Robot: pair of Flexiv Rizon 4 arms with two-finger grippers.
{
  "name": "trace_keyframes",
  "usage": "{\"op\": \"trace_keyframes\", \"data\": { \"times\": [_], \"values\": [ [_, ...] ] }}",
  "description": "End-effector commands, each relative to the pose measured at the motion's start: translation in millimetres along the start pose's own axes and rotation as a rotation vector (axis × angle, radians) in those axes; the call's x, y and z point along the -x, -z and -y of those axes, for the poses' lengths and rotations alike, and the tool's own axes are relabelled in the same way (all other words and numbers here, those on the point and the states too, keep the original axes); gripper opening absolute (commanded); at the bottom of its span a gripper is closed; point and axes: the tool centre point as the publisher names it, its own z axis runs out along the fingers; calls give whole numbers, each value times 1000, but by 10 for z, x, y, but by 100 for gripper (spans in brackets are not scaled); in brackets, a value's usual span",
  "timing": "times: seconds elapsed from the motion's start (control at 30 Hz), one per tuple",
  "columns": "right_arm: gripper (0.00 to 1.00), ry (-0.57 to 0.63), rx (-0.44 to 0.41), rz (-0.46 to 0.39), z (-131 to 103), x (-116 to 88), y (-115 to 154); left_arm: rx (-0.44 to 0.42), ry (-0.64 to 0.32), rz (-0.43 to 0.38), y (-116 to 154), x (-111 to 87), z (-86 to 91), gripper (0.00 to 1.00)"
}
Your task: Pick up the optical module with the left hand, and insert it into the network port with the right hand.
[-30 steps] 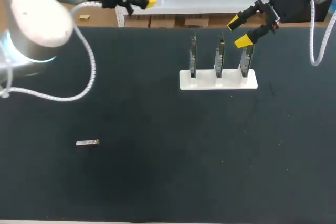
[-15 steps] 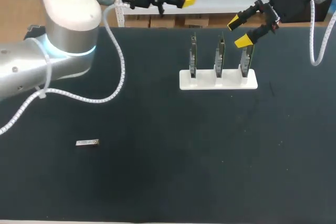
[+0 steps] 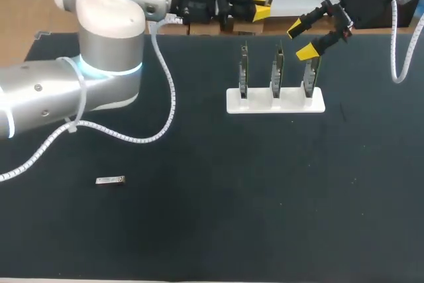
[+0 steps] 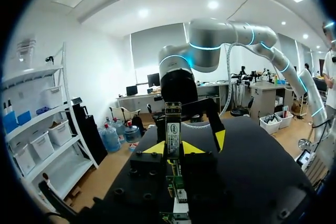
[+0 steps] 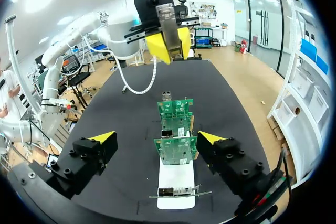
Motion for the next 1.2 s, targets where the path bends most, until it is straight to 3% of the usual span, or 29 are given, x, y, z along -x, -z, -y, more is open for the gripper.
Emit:
{"op": "trace_keyframes", "data": {
  "times": [0.03,0.2,0.27,0.77,1.2],
  "values": [
    [100,0,0,0,-3,0,1,-13,7,10,-96,-39,23,0],
    [100,0,0,0,-3,0,1,-39,17,21,-207,-82,79,0],
    [100,0,0,0,-3,0,1,-57,55,62,-235,-113,75,0],
    [100,0,0,0,-3,0,1,-123,83,73,-375,-314,94,0],
    [100,0,0,0,-3,0,1,-111,106,110,-401,-339,110,0]
  ]
}}
